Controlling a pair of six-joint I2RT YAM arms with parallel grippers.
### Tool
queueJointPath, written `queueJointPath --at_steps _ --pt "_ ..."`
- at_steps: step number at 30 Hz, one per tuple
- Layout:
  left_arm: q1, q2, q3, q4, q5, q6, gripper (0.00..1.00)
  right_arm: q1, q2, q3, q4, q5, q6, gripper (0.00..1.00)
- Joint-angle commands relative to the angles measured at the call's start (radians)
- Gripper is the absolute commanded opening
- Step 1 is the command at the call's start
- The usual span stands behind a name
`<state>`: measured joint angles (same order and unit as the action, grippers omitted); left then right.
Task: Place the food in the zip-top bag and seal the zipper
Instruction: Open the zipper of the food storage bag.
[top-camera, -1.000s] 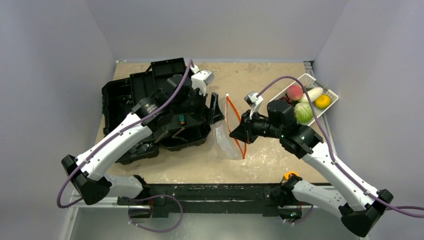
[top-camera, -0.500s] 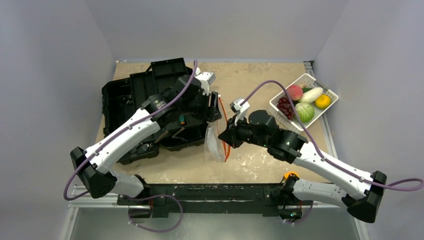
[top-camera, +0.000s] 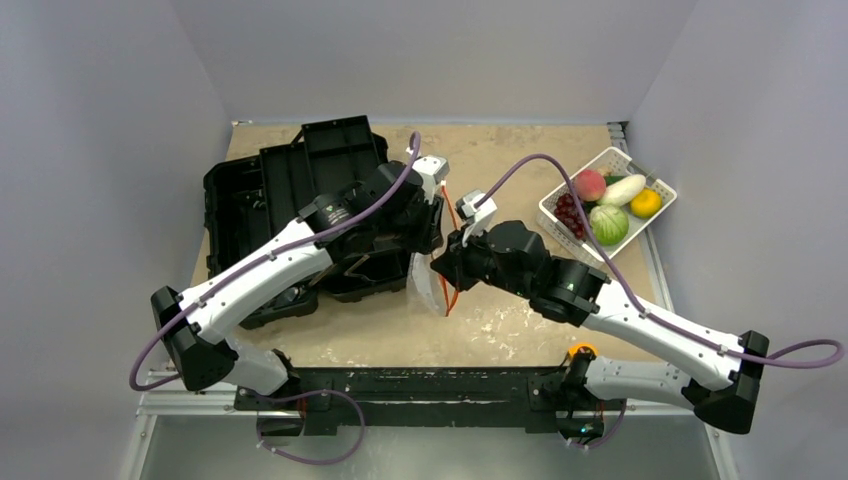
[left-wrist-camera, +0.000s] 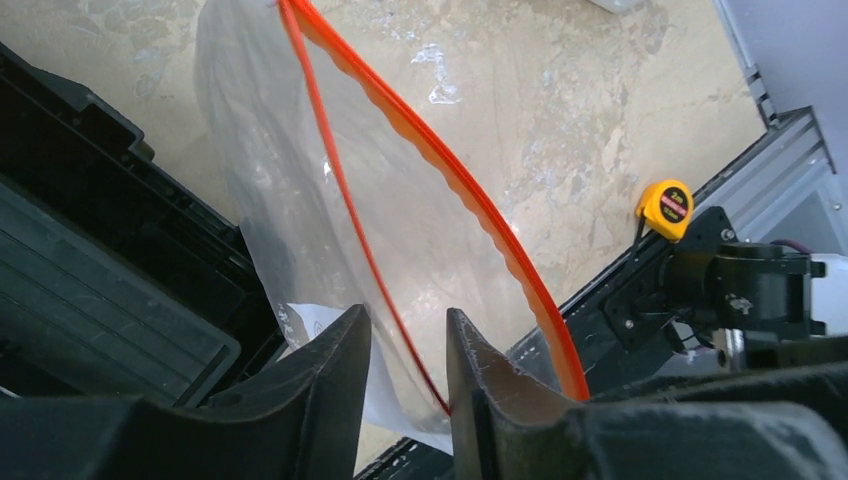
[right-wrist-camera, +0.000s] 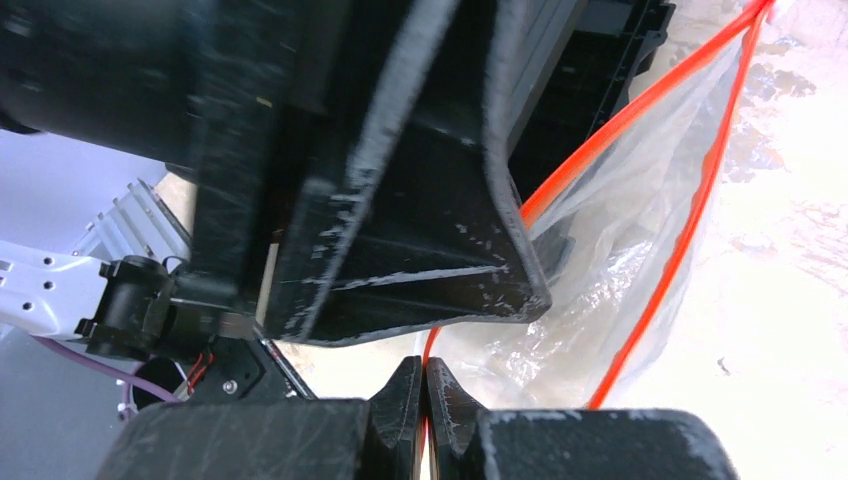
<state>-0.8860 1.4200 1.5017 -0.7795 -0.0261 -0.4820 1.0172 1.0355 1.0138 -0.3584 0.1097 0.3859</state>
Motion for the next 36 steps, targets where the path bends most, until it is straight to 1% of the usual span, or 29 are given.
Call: queueJointPath --at_steps 1,3,4,5,7,9,11,14,16,19,22,28,34,36 --pt "-0.006 0.018 0.044 -0.010 -0.030 0.038 0.30 0.019 0.011 0.059 0.018 0.049 0.021 0.00" --pt "-0.006 0.018 0.044 -0.009 -0.026 0.048 0.24 0.022 0.022 0.067 0.011 0.048 0.024 0.00" --pt "-0.005 0.015 0.043 -0.009 -0.024 0.051 0.19 0.022 0.027 0.072 0.004 0.045 0.027 0.00" --pt "-0.005 0.011 0.040 -0.006 -0.023 0.057 0.13 0.022 0.035 0.078 -0.007 0.044 0.033 0.08" --pt "-0.006 0.001 0.035 0.000 -0.020 0.070 0.06 0.022 0.036 0.091 -0.037 0.058 0.045 0.29" --pt "-0.007 -0.013 0.030 0.005 -0.024 0.079 0.00 0.021 0.019 0.102 -0.073 0.107 0.059 0.42" --pt "-0.006 -0.025 0.023 0.013 -0.025 0.083 0.00 0.021 -0.004 0.109 -0.106 0.124 0.082 0.51" --pt "-0.007 -0.036 0.014 0.023 -0.028 0.080 0.00 0.021 -0.033 0.150 -0.187 0.211 0.136 0.66" --pt "-0.006 -0.035 0.012 0.026 -0.029 0.077 0.00 0.021 -0.042 0.181 -0.228 0.240 0.158 0.71" --pt "-0.007 -0.027 0.014 0.025 -0.015 0.071 0.00 0.023 -0.031 0.229 -0.278 0.262 0.183 0.72" --pt "-0.007 -0.022 0.017 0.023 -0.007 0.065 0.00 0.021 -0.003 0.246 -0.293 0.297 0.202 0.74" --pt "-0.014 -0.009 0.017 0.020 -0.012 0.063 0.00 0.021 0.106 0.283 -0.351 0.393 0.230 0.71" --pt "-0.017 0.012 0.021 0.014 -0.019 0.066 0.00 0.022 0.121 0.214 -0.362 0.484 0.236 0.58" --pt "-0.018 0.018 0.027 0.006 -0.022 0.070 0.00 0.020 0.108 0.189 -0.361 0.529 0.221 0.45"
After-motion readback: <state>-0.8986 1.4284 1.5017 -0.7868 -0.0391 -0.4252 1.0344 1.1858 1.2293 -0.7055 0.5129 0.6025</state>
